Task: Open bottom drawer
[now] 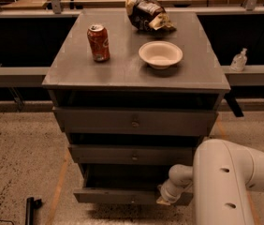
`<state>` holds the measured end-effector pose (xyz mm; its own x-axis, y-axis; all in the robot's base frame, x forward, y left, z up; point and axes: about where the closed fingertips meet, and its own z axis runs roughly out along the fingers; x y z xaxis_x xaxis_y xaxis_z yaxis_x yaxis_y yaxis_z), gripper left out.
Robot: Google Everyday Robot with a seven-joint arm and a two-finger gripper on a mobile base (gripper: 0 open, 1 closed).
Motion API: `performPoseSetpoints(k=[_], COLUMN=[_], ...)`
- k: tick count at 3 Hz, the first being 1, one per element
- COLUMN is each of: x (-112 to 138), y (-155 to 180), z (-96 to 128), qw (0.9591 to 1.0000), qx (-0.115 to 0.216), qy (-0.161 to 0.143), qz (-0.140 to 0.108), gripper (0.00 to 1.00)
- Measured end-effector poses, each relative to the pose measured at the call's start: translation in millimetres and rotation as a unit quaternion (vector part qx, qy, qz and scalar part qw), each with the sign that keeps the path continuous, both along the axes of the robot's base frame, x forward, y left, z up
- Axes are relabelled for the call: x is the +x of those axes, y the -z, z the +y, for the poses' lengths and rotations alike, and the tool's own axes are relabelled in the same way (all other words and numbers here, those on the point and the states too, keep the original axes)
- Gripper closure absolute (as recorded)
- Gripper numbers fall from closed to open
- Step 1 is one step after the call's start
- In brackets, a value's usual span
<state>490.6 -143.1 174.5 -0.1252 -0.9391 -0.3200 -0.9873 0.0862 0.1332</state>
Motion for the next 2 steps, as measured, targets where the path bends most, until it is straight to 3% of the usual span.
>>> performPoseSetpoints(k=[2], x=[-10.6], y=[-0.8], z=[1.6], qw=[0.9999], qx=[0.001], qy=[0.008], qz=[0.01], gripper=[1.0])
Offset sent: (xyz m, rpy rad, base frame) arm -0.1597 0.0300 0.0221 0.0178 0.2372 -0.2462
